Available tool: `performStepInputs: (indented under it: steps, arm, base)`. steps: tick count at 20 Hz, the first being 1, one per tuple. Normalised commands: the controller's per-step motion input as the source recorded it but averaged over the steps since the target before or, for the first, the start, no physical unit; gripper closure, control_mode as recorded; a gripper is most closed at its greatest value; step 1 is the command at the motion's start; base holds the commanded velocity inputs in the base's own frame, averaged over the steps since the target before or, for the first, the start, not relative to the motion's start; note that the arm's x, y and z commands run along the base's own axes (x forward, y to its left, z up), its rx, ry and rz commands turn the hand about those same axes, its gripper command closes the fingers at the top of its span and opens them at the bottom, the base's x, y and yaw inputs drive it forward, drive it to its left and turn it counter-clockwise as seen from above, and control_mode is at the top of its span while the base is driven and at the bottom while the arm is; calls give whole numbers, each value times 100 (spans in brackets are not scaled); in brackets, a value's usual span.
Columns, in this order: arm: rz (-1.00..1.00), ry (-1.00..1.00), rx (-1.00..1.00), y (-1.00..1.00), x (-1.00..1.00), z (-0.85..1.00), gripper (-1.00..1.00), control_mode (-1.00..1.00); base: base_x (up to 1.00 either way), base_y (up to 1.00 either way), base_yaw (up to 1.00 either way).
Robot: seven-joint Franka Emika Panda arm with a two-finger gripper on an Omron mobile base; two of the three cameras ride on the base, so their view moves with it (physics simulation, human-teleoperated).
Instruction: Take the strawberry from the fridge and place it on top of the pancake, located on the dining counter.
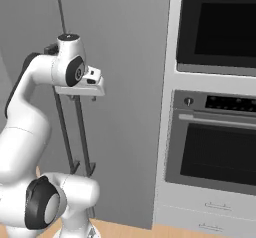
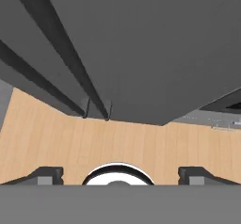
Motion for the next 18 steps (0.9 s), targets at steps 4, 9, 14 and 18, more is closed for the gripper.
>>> performStepInputs:
  steps: [4,9,14,18]
  arm:
    - [0,0,0,0,0,0,-100,100]
    - [0,0,0,0,0,0,-100,100]
    - [0,0,0,0,0,0,-100,100]
    - [0,0,0,0,0,0,-100,100]
  base:
    - [-67,58,0]
    - [-23,71,0]
    - [-55,5,0]
    - [-53,-2,-1]
